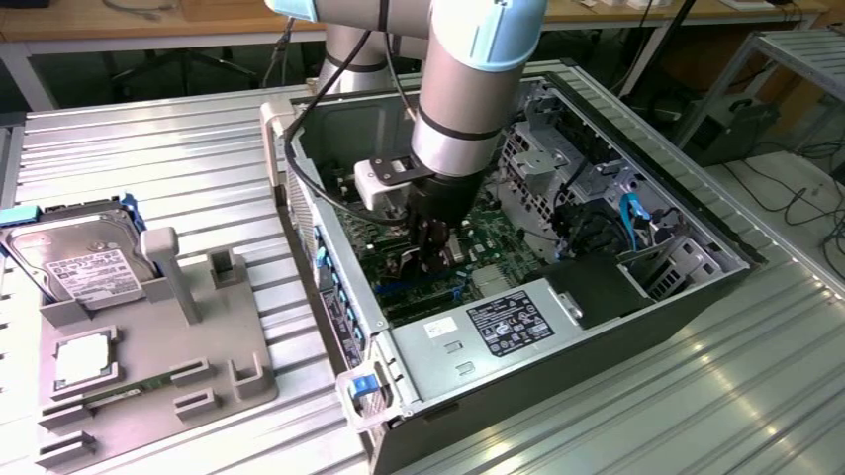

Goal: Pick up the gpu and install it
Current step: 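Insert the gpu into the slot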

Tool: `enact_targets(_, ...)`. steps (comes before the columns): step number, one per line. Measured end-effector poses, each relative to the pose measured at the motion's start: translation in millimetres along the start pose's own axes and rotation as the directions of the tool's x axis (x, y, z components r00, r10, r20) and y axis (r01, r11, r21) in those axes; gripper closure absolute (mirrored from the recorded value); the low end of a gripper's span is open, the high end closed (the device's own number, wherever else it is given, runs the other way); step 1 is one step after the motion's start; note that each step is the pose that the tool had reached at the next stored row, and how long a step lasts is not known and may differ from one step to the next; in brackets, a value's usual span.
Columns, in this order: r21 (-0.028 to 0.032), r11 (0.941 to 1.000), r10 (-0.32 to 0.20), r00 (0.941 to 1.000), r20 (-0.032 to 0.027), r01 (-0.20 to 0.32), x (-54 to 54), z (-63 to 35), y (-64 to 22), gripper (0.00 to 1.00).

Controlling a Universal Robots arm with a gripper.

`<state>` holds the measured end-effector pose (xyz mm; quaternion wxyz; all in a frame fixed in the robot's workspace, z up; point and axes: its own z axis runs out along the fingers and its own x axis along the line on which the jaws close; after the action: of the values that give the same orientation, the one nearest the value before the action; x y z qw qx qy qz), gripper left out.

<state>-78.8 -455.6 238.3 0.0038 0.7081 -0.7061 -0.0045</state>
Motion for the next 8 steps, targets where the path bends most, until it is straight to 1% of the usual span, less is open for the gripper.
enact_targets(3,0.0002,1.0000,0.000,1.0000,0.0003,0.000,0.0,0.8,0.2,0.73)
enact_targets(5,-0.0002,1.0000,0.000,1.0000,-0.0005,0.000,0.1,4.2,1.7,0.73)
enact_targets(6,0.0000,1.0000,0.000,1.0000,0.0002,0.000,0.0,6.7,1.8,0.73)
enact_targets(8,0.0001,1.0000,0.000,1.0000,0.0001,0.000,0.0,8.0,1.9,0.73)
